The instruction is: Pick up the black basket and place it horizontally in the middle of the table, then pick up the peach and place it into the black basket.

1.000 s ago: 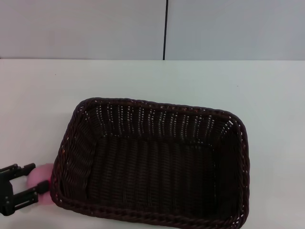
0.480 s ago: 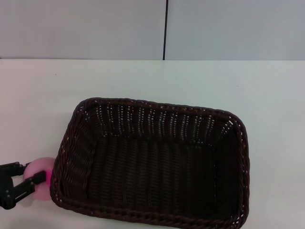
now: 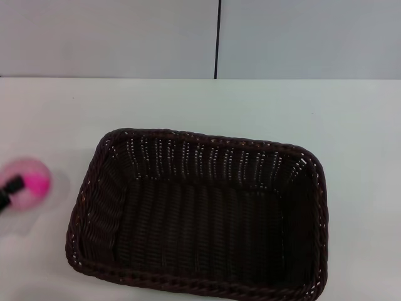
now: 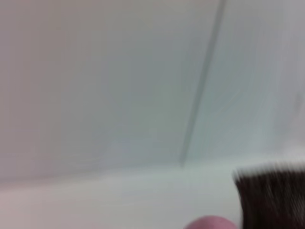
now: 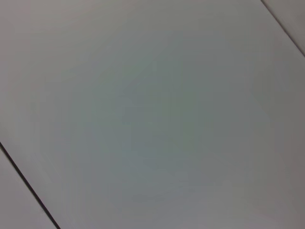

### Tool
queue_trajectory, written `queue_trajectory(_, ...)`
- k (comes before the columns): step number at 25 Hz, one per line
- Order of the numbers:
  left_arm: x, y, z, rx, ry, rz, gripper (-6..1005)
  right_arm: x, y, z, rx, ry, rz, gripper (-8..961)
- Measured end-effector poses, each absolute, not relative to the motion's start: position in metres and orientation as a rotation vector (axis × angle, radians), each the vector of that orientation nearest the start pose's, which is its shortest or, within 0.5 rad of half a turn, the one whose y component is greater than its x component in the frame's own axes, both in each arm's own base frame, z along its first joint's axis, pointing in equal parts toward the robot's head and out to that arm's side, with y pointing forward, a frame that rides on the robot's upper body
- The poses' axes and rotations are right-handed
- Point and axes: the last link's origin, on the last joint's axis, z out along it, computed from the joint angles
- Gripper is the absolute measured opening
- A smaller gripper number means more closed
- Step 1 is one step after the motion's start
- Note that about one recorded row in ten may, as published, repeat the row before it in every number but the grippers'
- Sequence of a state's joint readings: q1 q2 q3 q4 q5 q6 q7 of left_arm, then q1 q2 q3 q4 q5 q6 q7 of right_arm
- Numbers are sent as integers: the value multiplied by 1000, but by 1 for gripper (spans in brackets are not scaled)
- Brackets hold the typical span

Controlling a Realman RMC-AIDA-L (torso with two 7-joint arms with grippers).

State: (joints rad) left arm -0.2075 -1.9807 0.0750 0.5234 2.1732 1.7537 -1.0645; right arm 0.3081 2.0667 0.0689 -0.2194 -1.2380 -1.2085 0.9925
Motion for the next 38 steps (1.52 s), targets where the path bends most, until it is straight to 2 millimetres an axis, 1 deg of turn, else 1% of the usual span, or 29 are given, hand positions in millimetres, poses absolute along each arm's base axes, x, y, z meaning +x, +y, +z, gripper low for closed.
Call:
queue_trajectory(1, -390, 203, 72, -2235, -788, -754, 270, 433, 264, 97, -979, 991, 1034, 485)
queue_trajectory(3, -384, 206, 82, -2161, -744, -835, 253, 432, 264, 96, -979, 995, 1035, 485)
queue_trajectory(4, -384, 206, 82, -2161, -744, -835, 245, 432, 264, 96, -979, 995, 1035, 485)
queue_trajectory(5, -376, 210, 88, -2114, -703, -924, 236, 432, 264, 95, -978, 997, 1036, 485)
queue_trajectory(7, -363, 217, 89, -2087, -662, -1047, 227, 433, 264, 94, -977, 1002, 1031, 485)
queue_trajectory(9, -363, 217, 89, -2087, -662, -1047, 219, 434, 264, 93, -974, 1010, 1026, 485)
queue_trajectory(10, -342, 226, 81, -2120, -622, -1198, 214, 434, 264, 92, -973, 1015, 1023, 485)
queue_trajectory(11, -332, 232, 74, -2153, -608, -1248, 210, 435, 264, 92, -972, 1018, 1021, 485)
queue_trajectory(13, -321, 238, 63, -2207, -597, -1293, 201, 435, 264, 91, -977, 1021, 1019, 485)
queue_trajectory(16, -321, 238, 63, -2207, -597, -1293, 188, 436, 264, 92, -974, 1024, 1016, 485)
queue_trajectory(17, -296, 251, 31, -2376, -588, -1312, 184, 436, 263, 91, -971, 1027, 1013, 485)
queue_trajectory(18, -296, 251, 31, -2376, -588, -1312, 177, 437, 263, 91, -967, 1033, 1008, 485)
queue_trajectory(19, -285, 256, 17, -2457, -585, -1309, 170, 437, 263, 91, -967, 1033, 1008, 485)
queue_trajectory(20, -285, 256, 17, -2457, -585, -1309, 164, 438, 263, 91, -966, 1035, 1006, 485)
queue_trajectory(21, -279, 259, 10, -2497, -580, -1309, 157, 438, 263, 91, -968, 1036, 1006, 485)
queue_trajectory(23, -277, 260, 7, -2511, -578, -1312, 212, 438, 263, 91, -966, 1037, 1004, 485)
queue_trajectory(27, -277, 262, 10, -2495, -568, -1321, 323, 439, 262, 91, -964, 1038, 1000, 485)
queue_trajectory(29, -277, 262, 11, -2494, -567, -1321, 541, 439, 261, 90, -961, 1040, 998, 485)
queue_trajectory(31, -277, 262, 11, -2490, -566, -1321, 658, 440, 261, 90, -960, 1042, 997, 485)
queue_trajectory(34, -280, 262, 17, -2426, -560, -1338, 833, 440, 260, 90, -958, 1043, 997, 485)
queue_trajectory(37, -287, 260, 28, -2306, -524, -1359, 840, 441, 259, 90, -952, 1044, 998, 485)
queue_trajectory(38, -295, 256, 37, -2174, -487, -1369, 842, 441, 259, 91, -950, 1044, 998, 485)
